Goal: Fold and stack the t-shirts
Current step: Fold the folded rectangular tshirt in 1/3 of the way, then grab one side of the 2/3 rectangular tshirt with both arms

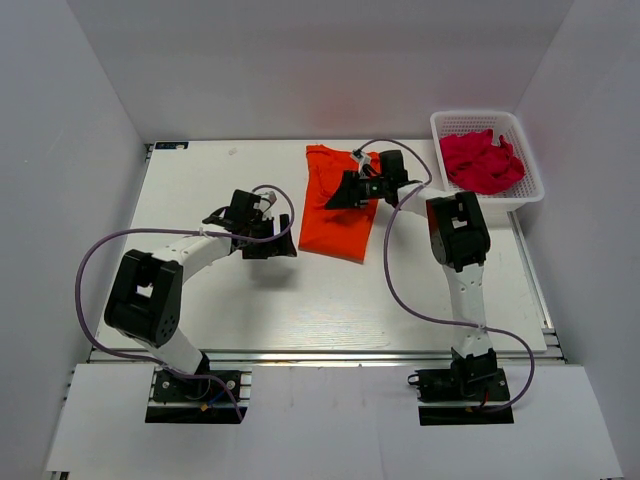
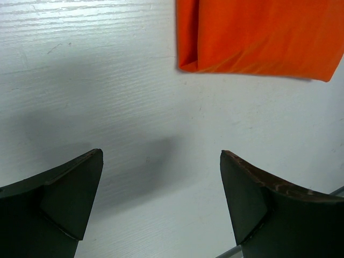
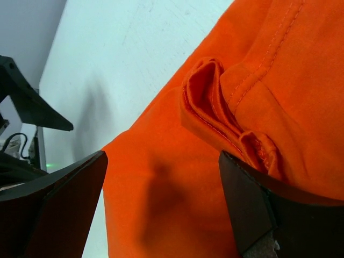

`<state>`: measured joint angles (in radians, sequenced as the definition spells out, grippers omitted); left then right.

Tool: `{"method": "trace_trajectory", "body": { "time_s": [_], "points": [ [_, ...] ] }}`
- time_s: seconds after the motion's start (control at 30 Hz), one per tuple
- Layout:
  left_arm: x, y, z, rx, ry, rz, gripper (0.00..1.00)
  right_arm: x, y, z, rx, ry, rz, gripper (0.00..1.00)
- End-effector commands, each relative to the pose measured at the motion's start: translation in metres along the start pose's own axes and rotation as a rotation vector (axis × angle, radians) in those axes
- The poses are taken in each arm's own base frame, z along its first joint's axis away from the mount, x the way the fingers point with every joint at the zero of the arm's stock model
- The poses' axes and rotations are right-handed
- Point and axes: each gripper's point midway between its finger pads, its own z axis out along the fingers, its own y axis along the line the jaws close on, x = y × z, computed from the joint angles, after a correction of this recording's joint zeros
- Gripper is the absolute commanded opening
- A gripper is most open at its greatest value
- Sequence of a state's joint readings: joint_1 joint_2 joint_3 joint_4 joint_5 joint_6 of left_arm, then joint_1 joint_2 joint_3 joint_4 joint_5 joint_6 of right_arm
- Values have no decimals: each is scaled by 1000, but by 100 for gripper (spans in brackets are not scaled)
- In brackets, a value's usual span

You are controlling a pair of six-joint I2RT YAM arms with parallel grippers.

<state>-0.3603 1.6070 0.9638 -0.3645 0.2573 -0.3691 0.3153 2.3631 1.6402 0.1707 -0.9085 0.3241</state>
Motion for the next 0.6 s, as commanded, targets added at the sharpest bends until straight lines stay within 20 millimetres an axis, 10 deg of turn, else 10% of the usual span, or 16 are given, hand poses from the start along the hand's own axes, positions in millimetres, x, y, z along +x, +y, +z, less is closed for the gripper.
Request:
{"method": "trace_trajectory", "body": {
  "time_s": [0.0, 0.17, 0.27, 0.57],
  "points": [
    [-19, -19, -5, 66, -41, 42, 100, -37, 27, -12, 44, -34, -124, 90],
    [-43, -21, 8, 65, -80, 64, 100, -79, 85, -53, 118, -125, -267, 90],
    [-56, -21, 19, 52, -81, 76, 100, -66, 101, -75, 170, -143, -235, 90],
    [-53, -13, 38, 21, -29, 124, 87, 78, 80, -118, 394, -53, 92, 90]
  ]
}}
